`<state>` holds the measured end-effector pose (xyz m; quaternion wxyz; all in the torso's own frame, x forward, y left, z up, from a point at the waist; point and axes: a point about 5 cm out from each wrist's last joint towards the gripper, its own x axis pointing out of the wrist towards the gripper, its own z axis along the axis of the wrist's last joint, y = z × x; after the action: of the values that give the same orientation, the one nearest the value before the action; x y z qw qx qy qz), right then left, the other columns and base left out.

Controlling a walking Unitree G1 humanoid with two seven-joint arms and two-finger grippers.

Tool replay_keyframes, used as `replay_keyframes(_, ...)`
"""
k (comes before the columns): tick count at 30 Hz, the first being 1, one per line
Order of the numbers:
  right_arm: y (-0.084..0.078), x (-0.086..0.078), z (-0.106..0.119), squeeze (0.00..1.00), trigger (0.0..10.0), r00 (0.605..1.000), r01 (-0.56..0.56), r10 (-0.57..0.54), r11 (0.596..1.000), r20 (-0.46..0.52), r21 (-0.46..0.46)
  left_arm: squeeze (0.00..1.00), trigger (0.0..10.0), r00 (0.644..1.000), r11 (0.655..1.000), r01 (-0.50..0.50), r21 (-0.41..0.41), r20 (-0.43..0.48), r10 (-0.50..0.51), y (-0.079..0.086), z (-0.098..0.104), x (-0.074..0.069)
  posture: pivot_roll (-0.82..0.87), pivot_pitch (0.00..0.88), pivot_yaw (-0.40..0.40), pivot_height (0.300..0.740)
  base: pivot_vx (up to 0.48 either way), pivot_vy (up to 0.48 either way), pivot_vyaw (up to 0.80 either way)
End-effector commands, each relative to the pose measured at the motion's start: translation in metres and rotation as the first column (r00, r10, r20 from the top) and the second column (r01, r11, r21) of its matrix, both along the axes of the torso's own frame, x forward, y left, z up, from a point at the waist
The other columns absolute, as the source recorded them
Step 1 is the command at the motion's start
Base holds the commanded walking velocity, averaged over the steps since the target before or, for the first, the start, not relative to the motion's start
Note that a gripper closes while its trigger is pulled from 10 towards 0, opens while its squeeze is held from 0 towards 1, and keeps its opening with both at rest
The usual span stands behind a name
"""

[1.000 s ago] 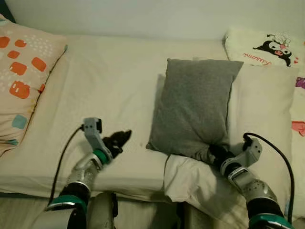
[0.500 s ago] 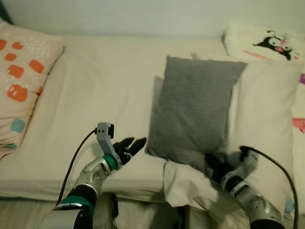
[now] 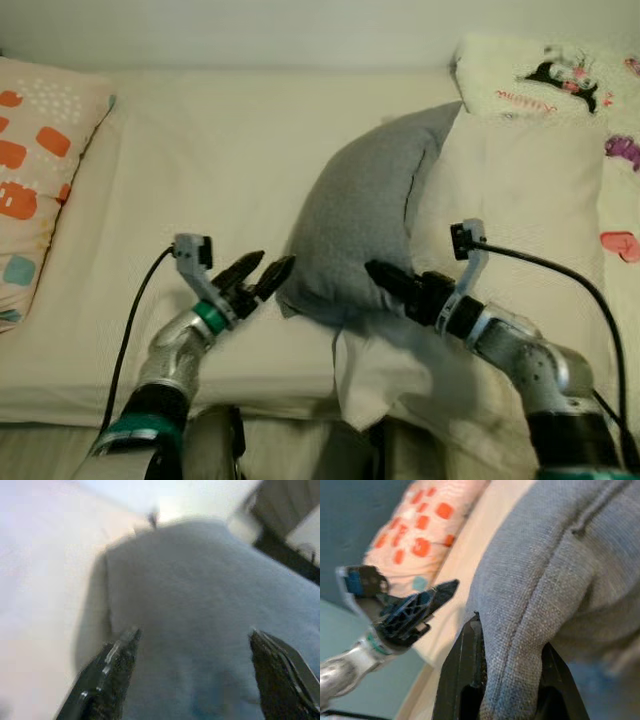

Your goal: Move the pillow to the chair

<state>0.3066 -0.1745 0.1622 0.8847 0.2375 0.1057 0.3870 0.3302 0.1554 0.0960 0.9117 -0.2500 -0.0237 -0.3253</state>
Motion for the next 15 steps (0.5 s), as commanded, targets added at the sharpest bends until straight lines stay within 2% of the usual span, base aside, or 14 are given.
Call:
replay_keyframes(1, -0.005, -0.004, 0.026, 0.0, 0.0, 0.995, -0.046, 0.035, 0.992, 0.091, 0.115, 1.0, 10.0, 1.0, 0.999, 0.028, -0.03, 0.003, -0.028, 0.006, 0.0, -0.008, -0.01, 0.08, 0.039, 0.597, 0.0, 0.0, 0.0)
replay_keyframes(2, -0.005, -0.004, 0.026, 0.0, 0.0, 0.995, -0.046, 0.035, 0.992, 0.091, 0.115, 1.0, 10.0, 1.0, 0.999, 0.028, -0.03, 0.003, -0.028, 0.006, 0.0, -0.008, -0.01, 0.08, 0.039, 0.597, 0.0, 0.0, 0.0)
replay_keyframes(3, -0.012, -0.004, 0.04, 0.0, 0.0, 0.992, -0.042, 0.019, 0.983, 0.128, 0.18, 1.0, 10.0, 0.999, 0.998, 0.044, -0.048, 0.007, -0.043, 0.009, 0.002, -0.012, 0.0, 0.082, 0.04, 0.597, 0.0, 0.0, 0.0)
replay_keyframes(4, -0.012, -0.004, 0.04, 0.0, 0.0, 0.992, -0.042, 0.019, 0.983, 0.128, 0.18, 1.0, 10.0, 0.999, 0.998, 0.044, -0.048, 0.007, -0.043, 0.009, 0.002, -0.012, 0.0, 0.082, 0.04, 0.597, 0.0, 0.0, 0.0)
replay_keyframes(6, -0.025, -0.013, 0.064, 0.0, 0.0, 0.979, -0.083, 0.023, 0.953, 0.204, 0.29, 1.0, 10.0, 0.997, 0.995, 0.072, -0.069, 0.008, -0.072, 0.012, 0.005, -0.017, 0.01, 0.083, 0.04, 0.597, 0.0, 0.0, 0.0)
replay_keyframes(7, -0.025, -0.013, 0.064, 0.0, 0.0, 0.979, -0.083, 0.023, 0.953, 0.204, 0.29, 1.0, 10.0, 0.997, 0.995, 0.072, -0.069, 0.008, -0.072, 0.012, 0.005, -0.017, 0.01, 0.083, 0.04, 0.597, 0.0, 0.0, 0.0)
replay_keyframes(8, -0.031, -0.021, 0.068, 0.0, 0.0, 0.973, -0.116, 0.047, 0.947, 0.227, 0.301, 1.0, 10.0, 0.996, 0.993, 0.089, -0.072, 0.007, -0.089, 0.012, 0.006, -0.019, 0.01, 0.083, 0.04, 0.597, 0.0, 0.0, 0.0)
replay_keyframes(9, -0.038, -0.03, 0.062, 0.0, 0.0, 0.974, -0.138, 0.081, 0.953, 0.214, 0.269, 1.0, 10.0, 0.994, 0.992, 0.106, -0.069, -0.001, -0.107, 0.013, 0.005, -0.021, 0.01, 0.085, 0.038, 0.597, 0.0, 0.0, 0.0)
replay_keyframes(11, -0.038, -0.03, 0.062, 0.0, 0.0, 0.974, -0.138, 0.081, 0.953, 0.214, 0.269, 1.0, 10.0, 0.994, 0.992, 0.106, -0.069, -0.001, -0.107, 0.013, 0.005, -0.021, 0.01, 0.085, 0.038, 0.597, 0.0, 0.0, 0.0)
replay_keyframes(13, -0.049, -0.042, 0.027, 0.0, 0.0, 0.99, -0.12, 0.109, 0.984, 0.085, 0.132, 1.0, 10.0, 0.992, 0.989, 0.122, -0.084, -0.027, -0.124, 0.011, 0.002, -0.024, 0.0, 0.087, 0.044, 0.597, 0.0, 0.0, 0.0)
replay_keyframes(15, -0.049, -0.042, 0.027, 0.0, 0.0, 0.99, -0.12, 0.109, 0.984, 0.085, 0.132, 1.0, 10.0, 0.992, 0.989, 0.122, -0.084, -0.027, -0.124, 0.011, 0.002, -0.024, 0.0, 0.087, 0.044, 0.597, 0.0, 0.0, 0.0)
